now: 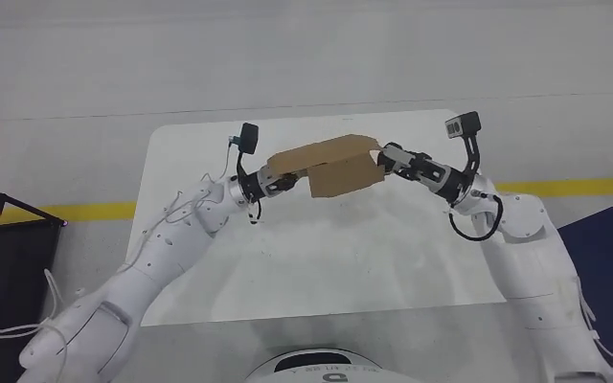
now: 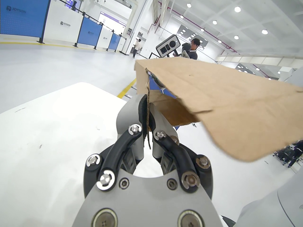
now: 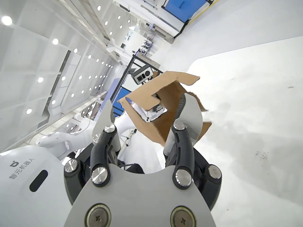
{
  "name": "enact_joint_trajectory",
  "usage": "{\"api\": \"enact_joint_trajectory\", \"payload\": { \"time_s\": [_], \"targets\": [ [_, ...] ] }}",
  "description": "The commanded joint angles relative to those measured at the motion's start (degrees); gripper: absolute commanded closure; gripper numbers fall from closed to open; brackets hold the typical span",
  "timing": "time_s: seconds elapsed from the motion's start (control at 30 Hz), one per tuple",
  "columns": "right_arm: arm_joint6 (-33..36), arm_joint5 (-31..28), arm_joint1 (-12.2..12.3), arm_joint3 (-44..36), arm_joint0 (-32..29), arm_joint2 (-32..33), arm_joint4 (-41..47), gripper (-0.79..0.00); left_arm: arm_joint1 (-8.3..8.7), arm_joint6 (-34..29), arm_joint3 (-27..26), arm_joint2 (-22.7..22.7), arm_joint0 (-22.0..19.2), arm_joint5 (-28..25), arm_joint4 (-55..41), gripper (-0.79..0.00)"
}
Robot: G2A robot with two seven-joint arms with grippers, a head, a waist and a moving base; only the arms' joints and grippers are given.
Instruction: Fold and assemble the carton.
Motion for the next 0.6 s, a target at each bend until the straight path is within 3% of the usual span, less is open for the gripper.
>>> {"api": "enact_joint_trajectory", "payload": {
  "time_s": [0.0,0.57],
  "targets": [
    [0.9,0.0,0.0,0.4,0.3,-0.1,0.7,-0.351,0.12,0.5,0.1,0.7,-0.3,0.0,-0.7,0.0],
    [9.8,-1.3,0.2,2.3,1.6,-0.7,6.4,-0.339,0.78,-1.7,0.5,5.7,-3.1,0.0,-10.3,0.0]
  ]
}}
